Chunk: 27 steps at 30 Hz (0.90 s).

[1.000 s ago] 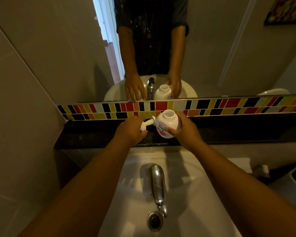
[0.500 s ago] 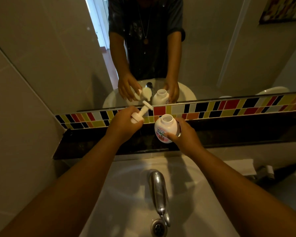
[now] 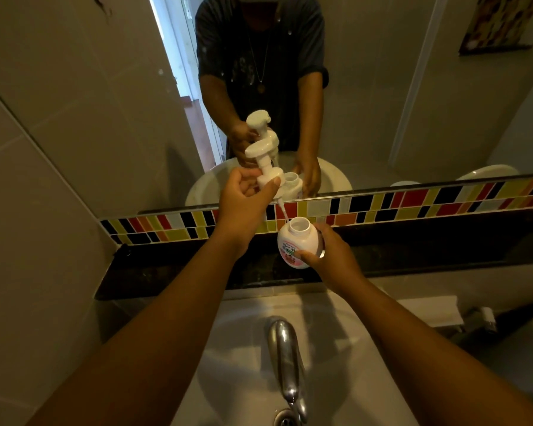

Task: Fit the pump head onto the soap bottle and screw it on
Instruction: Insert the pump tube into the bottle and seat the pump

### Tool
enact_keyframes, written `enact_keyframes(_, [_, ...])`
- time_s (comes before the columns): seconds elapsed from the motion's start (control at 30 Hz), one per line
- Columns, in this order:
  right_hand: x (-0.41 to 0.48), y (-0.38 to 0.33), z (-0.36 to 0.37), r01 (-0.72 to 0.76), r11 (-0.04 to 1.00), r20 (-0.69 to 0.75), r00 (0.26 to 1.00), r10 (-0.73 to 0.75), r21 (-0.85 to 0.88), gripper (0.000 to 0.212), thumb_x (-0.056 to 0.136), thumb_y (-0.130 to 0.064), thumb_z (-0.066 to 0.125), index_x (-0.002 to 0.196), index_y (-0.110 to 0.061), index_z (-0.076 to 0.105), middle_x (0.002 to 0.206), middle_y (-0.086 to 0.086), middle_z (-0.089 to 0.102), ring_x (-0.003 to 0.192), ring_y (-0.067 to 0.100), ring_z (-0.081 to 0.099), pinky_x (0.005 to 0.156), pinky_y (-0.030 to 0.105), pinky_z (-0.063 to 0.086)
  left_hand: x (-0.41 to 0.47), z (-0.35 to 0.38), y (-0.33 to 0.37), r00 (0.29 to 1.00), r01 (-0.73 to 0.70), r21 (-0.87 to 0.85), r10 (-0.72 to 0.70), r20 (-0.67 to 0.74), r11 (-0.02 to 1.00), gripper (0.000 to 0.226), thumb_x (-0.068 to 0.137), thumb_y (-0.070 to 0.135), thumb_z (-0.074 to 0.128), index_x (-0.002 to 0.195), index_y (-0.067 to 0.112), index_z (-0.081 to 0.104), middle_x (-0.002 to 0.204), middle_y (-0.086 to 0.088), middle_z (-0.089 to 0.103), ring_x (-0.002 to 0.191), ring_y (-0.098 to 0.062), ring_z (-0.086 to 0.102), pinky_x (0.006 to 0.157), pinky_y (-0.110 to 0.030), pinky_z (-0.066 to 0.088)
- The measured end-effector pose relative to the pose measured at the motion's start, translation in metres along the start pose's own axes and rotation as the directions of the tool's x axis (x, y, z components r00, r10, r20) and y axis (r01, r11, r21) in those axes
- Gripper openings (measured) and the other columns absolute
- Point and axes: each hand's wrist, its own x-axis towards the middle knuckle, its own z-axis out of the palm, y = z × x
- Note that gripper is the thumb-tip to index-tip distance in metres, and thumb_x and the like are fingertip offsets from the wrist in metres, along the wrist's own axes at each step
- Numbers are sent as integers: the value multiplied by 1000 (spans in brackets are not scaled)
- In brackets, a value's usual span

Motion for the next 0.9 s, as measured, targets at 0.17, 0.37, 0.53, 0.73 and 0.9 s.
enact_keyframes(0.17, [3,4,2,2,1000,-11,1000,-2,-11,61,72,-32,76,125,-24,46,130,6,57,117,24,55,95,44,50,-5,17,-14,997,-2,-13,3,71,1000,39,85,22,69,119,16,51,115,4,63,97,-8,66,68,-14,56])
enact_keyframes(0.37, [5,7,2,8,1000,-15,1000,-8,-7,62,73,-27,76,127,-22,46,132,8,56,119,27,55,96,46,49,-7,25,-37,985,46,38,-51,165,998,41,82,22,73,116,15,52,121,-4,65,107,-19,65,91,-38,56])
enact_keyframes(0.53, [5,6,4,-3,1000,-28,1000,3,5,62,74,-29,76,127,-21,46,131,9,57,117,27,56,96,48,49,-9,29,-51,974,39,119,-64,218,992,44,80,22,74,118,15,52,126,-5,64,114,-21,62,95,-45,53])
enact_keyframes(0.73, [7,7,4,-16,1000,-17,1000,16,18,64,74,-29,76,129,-20,45,132,9,56,118,27,55,97,49,49,-2,21,-48,957,1,168,-49,286,986,42,82,21,73,118,16,53,125,0,63,113,-17,61,91,-34,54])
enact_keyframes(0.9, [7,9,4,-1,1000,-21,1000,1,15,63,74,-27,75,128,-20,45,131,9,56,118,27,55,96,49,50,1,16,-54,937,-12,233,-71,343,972,39,82,18,73,115,22,53,125,2,61,116,-15,57,89,-29,52])
